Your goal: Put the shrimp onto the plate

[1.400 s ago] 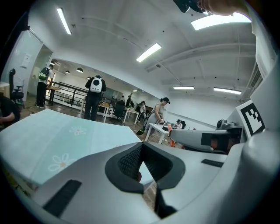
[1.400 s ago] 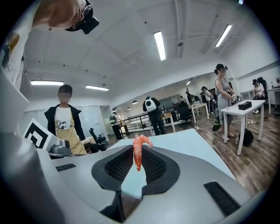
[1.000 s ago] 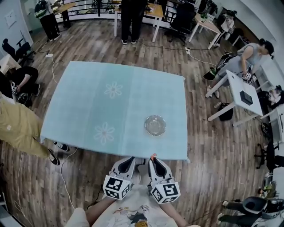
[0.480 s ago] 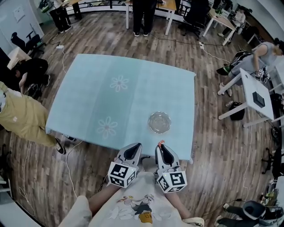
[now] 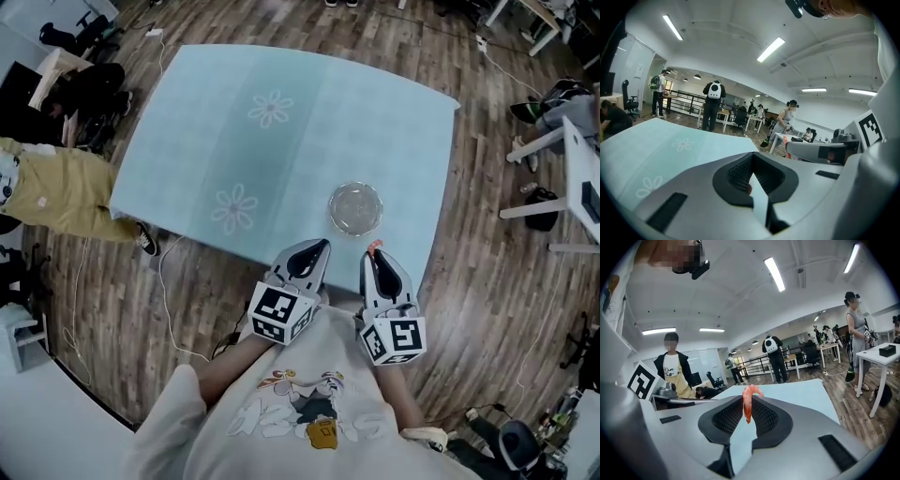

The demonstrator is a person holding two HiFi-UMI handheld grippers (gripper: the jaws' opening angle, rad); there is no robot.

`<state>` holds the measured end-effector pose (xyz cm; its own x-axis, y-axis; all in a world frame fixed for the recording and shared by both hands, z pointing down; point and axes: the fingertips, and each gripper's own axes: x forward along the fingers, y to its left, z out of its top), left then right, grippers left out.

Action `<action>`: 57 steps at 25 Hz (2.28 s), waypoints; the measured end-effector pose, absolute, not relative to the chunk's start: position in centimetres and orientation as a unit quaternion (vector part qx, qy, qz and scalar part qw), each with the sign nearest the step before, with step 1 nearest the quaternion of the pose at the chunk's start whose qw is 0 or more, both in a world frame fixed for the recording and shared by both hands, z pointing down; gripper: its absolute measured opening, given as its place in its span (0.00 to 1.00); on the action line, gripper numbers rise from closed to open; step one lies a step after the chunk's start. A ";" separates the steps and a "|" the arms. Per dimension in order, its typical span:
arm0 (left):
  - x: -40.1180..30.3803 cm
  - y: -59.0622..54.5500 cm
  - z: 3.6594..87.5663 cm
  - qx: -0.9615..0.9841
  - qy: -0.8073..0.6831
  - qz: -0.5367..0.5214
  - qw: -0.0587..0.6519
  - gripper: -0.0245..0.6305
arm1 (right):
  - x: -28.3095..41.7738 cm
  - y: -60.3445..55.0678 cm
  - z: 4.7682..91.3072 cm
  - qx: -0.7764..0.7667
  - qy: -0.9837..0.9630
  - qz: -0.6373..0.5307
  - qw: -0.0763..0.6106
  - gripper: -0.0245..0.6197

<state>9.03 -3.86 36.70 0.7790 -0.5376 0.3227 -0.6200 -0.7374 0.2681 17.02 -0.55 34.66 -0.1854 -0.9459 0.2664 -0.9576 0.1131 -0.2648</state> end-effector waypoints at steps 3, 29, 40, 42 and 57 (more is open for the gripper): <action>10.2 -4.3 37.7 0.921 -0.320 0.124 0.186 0.05 | 18.0 -1.5 35.8 0.625 -0.755 0.196 0.024 0.16; 14.0 -5.4 47.5 0.878 -0.358 0.201 0.245 0.05 | 21.7 -7.3 47.3 0.534 -0.793 0.272 0.109 0.16; 14.9 -6.4 50.7 0.866 -0.371 0.222 0.252 0.05 | 22.5 -8.2 52.0 0.509 -0.797 0.293 0.143 0.16; 14.6 -6.5 51.5 0.861 -0.376 0.225 0.258 0.05 | 22.5 -8.4 52.7 0.505 -0.798 0.294 0.146 0.16; 14.8 -7.2 57.6 0.829 -0.399 0.251 0.301 0.05 | 23.1 -9.9 58.9 0.488 -0.793 0.332 0.152 0.16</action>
<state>14.83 -7.21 57.63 0.5545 -0.5104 0.6573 -0.8134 -0.4993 0.2984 23.12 -9.88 58.89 -0.4781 -0.6726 0.5648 -0.8745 0.3046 -0.3775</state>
